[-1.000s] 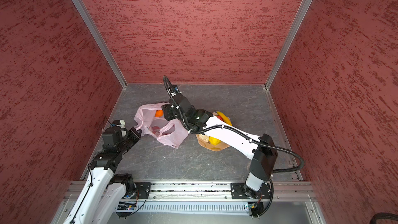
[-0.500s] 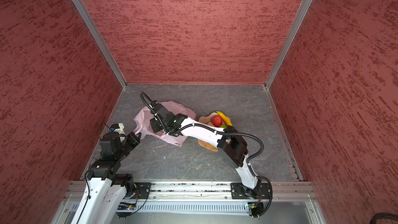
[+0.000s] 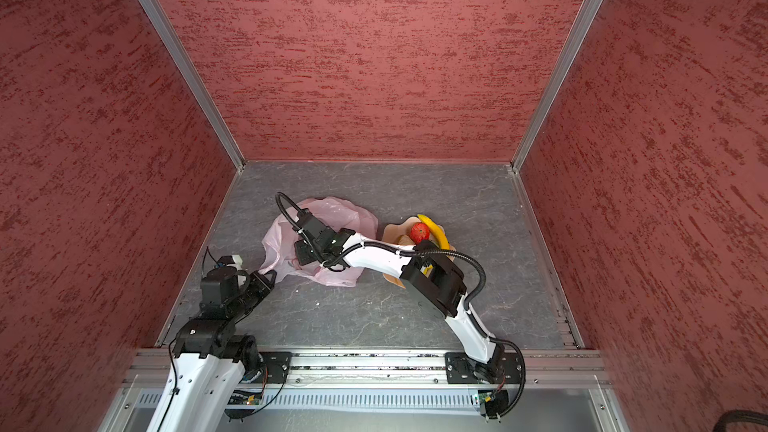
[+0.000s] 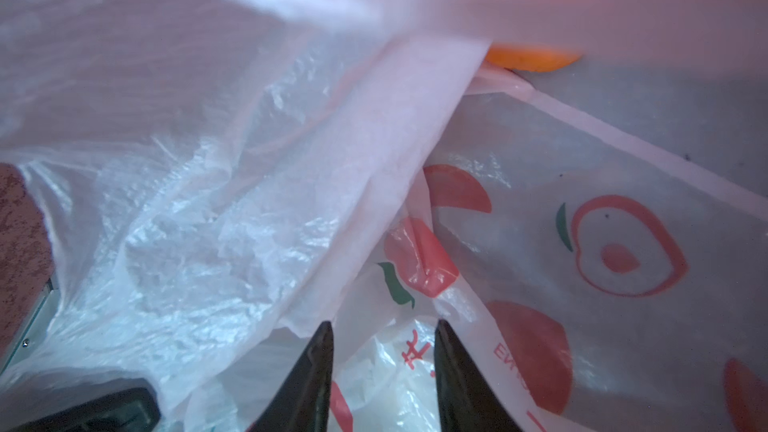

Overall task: Take the fake fruits out of the plastic bag
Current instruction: 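Move the right gripper back into the bag mouth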

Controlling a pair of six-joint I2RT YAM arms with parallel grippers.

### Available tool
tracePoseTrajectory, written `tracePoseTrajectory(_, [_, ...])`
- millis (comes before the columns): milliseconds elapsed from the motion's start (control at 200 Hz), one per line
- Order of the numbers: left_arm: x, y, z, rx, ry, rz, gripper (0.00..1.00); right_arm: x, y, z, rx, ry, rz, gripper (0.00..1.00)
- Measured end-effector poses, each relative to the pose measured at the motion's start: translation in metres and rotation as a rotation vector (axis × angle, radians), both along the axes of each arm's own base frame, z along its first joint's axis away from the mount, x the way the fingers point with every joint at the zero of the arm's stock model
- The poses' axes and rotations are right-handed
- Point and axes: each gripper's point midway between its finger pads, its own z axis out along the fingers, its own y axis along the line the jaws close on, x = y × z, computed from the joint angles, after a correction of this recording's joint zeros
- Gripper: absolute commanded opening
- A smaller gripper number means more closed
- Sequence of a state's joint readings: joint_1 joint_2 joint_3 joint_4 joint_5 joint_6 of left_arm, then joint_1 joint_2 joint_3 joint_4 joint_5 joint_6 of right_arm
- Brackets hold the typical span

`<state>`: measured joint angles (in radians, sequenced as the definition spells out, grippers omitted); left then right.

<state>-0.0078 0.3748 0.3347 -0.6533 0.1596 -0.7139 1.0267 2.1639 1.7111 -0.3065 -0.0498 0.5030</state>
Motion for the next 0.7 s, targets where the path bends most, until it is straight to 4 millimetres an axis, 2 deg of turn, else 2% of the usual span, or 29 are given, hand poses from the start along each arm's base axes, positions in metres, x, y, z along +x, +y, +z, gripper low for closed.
tracePoseTrajectory(225, [0.011, -0.005, -0.006, -0.022, 0.028, -0.016, 0.65, -0.004, 0.001, -0.003, 0.013, 0.022, 0.006, 0.4])
tracePoseTrajectory(451, [0.026, -0.008, 0.009, -0.033, -0.05, -0.033, 0.67, -0.007, 0.003, -0.007, 0.031, 0.041, 0.013, 0.4])
tracePoseTrajectory(536, [0.033, -0.008, 0.016, -0.033, -0.087, -0.032, 0.62, -0.01, 0.002, -0.011, 0.034, 0.055, 0.015, 0.4])
tracePoseTrajectory(596, [0.038, -0.008, 0.019, -0.031, -0.107, -0.028, 0.53, -0.011, 0.002, -0.014, 0.034, 0.062, 0.016, 0.4])
tracePoseTrajectory(631, [0.041, -0.007, 0.02, -0.029, -0.117, -0.024, 0.44, -0.012, 0.001, -0.016, 0.033, 0.065, 0.015, 0.4])
tracePoseTrajectory(701, [0.046, -0.005, 0.022, -0.028, -0.137, -0.012, 0.17, -0.013, -0.002, -0.022, 0.024, 0.074, 0.011, 0.4])
